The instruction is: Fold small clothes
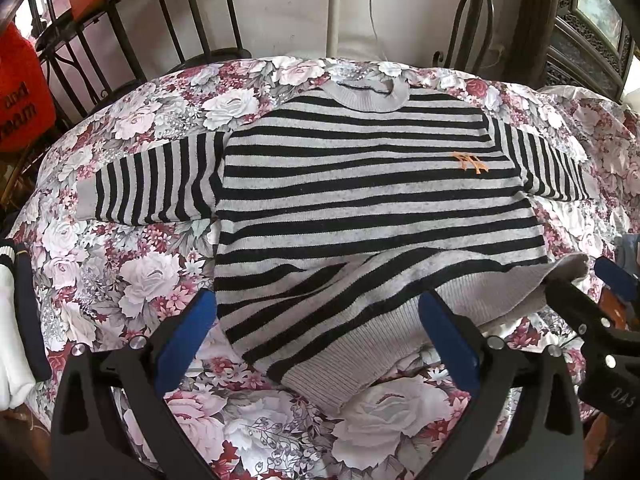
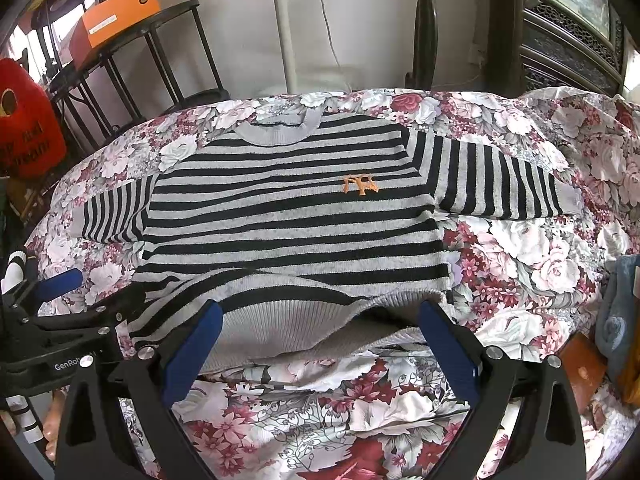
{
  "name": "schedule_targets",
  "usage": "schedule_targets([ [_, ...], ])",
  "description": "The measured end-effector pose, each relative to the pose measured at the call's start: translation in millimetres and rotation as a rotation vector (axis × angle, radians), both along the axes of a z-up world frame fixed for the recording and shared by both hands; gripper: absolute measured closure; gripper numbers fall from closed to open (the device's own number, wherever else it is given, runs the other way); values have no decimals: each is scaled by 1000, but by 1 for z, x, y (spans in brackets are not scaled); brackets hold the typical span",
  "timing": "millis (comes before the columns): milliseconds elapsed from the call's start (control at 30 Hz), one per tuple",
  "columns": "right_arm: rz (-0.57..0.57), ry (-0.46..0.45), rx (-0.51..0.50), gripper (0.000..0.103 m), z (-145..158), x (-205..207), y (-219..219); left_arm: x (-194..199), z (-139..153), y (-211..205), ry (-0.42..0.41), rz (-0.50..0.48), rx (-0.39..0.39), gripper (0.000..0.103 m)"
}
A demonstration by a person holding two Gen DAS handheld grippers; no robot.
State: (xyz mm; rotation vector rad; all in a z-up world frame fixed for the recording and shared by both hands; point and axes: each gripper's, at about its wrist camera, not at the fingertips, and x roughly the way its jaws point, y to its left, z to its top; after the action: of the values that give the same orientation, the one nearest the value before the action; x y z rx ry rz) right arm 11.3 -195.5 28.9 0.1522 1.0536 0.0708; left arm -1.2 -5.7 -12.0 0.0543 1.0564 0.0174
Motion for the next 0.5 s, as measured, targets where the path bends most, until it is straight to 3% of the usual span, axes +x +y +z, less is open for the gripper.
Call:
schedule_targets([
  [500,-1,-1,1,4,0,0,-2,0,0,0,2,1,0,5],
])
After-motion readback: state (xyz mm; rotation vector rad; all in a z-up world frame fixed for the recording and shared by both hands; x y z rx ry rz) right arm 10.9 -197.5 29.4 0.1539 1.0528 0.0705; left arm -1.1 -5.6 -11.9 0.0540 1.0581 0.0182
